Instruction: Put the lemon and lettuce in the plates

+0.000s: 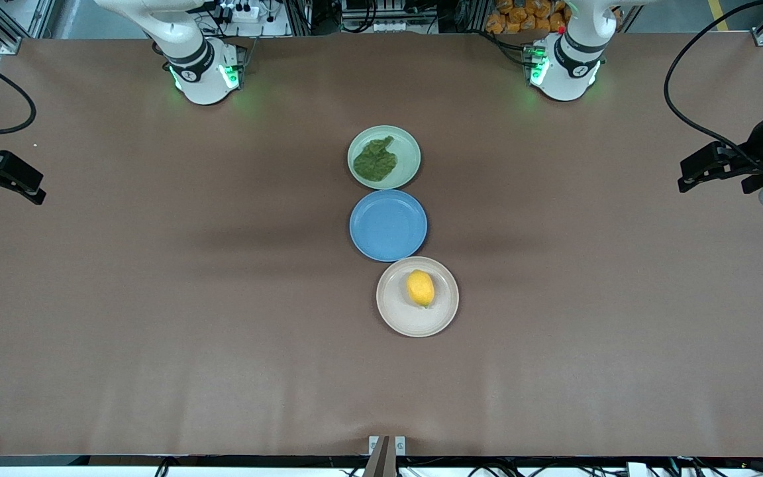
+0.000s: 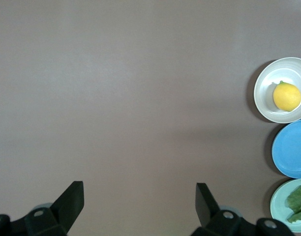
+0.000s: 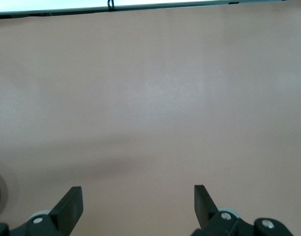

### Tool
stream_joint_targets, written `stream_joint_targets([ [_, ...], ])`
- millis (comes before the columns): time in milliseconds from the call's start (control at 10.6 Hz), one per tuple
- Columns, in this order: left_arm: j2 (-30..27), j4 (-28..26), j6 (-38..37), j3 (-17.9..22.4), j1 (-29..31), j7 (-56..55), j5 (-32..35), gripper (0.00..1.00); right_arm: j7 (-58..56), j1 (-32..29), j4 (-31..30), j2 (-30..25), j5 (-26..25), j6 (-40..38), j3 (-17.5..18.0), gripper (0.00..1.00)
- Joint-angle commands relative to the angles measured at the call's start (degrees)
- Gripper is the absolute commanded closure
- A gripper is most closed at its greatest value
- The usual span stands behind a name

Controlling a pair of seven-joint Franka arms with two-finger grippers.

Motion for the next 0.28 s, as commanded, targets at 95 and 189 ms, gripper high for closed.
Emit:
stream_joint_targets([
  [95,-0.7,-0.1,-0.7,-0.2,0.9,1.5,0.5,0.00,-0.4,-0.7,0.4,0.0,1.3,0.2,0.2,0.00],
  [189,-0.7,-0.1,-0.6,-0.3,0.6,1.5,0.5,0.00,-0.4,-0.8,0.4,0.1,1.3,0.2,0.2,0.00],
])
